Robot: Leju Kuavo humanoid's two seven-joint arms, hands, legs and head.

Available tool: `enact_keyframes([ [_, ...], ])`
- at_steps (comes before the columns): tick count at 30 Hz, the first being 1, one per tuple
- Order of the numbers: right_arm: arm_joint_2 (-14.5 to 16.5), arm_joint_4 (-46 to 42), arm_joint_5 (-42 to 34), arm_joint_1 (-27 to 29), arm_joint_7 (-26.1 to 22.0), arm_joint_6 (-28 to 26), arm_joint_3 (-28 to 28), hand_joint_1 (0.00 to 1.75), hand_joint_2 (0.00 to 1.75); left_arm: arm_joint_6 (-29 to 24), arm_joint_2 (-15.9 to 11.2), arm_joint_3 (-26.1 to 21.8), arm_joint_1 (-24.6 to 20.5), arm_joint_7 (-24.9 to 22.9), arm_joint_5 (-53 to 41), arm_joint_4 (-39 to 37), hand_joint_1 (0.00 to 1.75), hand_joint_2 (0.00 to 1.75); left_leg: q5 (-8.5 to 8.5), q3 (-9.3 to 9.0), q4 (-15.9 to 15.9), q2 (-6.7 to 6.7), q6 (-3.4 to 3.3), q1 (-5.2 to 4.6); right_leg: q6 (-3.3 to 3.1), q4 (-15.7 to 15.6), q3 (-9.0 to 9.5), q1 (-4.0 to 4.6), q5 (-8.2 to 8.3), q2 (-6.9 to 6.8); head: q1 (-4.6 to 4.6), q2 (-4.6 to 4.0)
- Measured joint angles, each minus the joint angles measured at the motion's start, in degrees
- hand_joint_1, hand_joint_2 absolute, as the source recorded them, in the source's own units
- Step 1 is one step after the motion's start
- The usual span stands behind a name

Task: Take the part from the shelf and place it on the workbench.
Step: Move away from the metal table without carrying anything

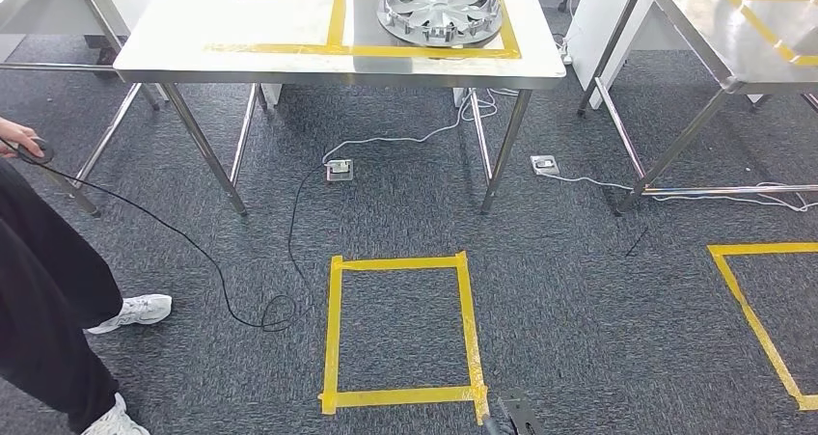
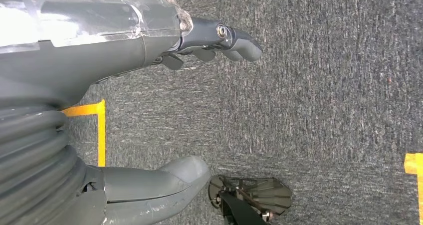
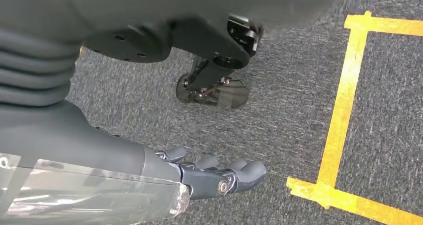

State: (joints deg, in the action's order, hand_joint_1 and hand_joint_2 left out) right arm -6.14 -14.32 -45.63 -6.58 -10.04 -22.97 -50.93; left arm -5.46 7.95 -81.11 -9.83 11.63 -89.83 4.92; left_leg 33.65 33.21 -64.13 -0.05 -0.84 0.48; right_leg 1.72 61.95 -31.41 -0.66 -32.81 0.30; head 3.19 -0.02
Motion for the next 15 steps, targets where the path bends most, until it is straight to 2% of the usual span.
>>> enact_keyframes([
  [15, 0.0, 0.0, 0.0, -0.5, -0.7, -0.1, -0.2, 0.00, 1.75, 0.0, 0.1, 0.0, 0.0, 0.0, 0.0, 0.0, 0.00, 1.75, 0.00, -0.16, 0.0, 0.01, 0.00, 0.00, 0.00, 0.0, 0.16, 0.00, 0.00, 0.00, 0.00, 0.00],
])
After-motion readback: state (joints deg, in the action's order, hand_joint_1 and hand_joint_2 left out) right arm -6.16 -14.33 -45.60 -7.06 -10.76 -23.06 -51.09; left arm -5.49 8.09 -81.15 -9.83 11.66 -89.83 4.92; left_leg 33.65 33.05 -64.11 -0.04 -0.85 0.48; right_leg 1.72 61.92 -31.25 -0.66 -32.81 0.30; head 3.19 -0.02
